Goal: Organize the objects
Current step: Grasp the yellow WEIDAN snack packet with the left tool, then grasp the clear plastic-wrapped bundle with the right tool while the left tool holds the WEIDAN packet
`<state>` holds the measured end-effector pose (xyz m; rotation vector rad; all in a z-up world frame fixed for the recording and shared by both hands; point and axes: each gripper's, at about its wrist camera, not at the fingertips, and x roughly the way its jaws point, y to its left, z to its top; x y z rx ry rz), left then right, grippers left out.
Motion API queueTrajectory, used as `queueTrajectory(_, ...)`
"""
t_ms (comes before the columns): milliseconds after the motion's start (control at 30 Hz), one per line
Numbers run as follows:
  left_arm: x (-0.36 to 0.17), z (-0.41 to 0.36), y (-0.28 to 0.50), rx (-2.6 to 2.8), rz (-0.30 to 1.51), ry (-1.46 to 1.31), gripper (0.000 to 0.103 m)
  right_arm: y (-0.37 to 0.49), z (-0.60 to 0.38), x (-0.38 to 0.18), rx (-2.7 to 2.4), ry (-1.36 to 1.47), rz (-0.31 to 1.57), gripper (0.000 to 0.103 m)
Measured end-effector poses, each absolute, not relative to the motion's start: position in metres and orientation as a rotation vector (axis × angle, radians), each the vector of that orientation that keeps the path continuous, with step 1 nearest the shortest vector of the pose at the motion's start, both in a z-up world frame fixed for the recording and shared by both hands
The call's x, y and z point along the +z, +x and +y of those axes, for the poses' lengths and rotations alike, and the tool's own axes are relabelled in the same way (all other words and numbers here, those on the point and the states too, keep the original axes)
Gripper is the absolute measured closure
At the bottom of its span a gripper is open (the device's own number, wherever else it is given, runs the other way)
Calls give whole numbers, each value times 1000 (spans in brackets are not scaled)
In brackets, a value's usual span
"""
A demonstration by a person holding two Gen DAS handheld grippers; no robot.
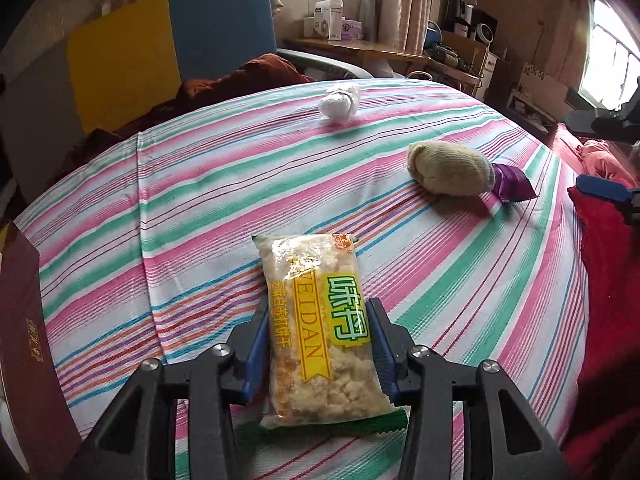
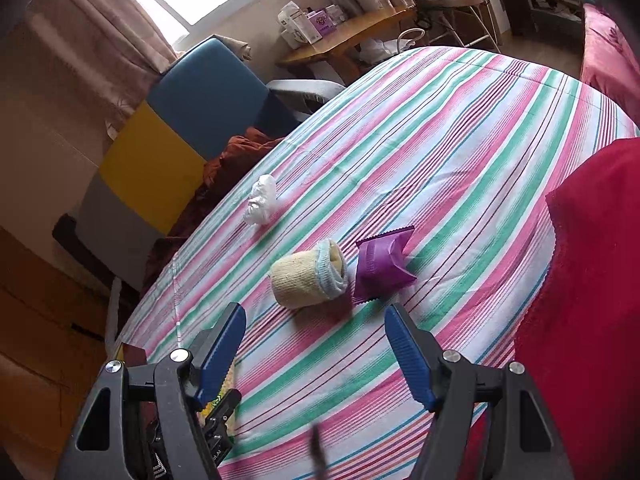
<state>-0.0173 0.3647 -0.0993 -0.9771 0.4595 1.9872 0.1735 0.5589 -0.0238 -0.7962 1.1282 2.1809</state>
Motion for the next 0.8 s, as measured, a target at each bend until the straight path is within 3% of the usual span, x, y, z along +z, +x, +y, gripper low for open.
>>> queueTrajectory(300,-102,362,-20,1987,426,-962,57,145,557,-29,2145,-1023,1085,30)
queueTrajectory(500,-103,360,-22,1979,396,-963,56,80,567,-10,2263,-1117,1080,30)
queueTrajectory(667,-102,357,-24,1969,366,-971,56,9,591,-15,2336,-1206,999,46)
queueTrajectory(800,-102,356,-25,1965,350,-972,57,-36,617,-34,2292,-1234,976,48)
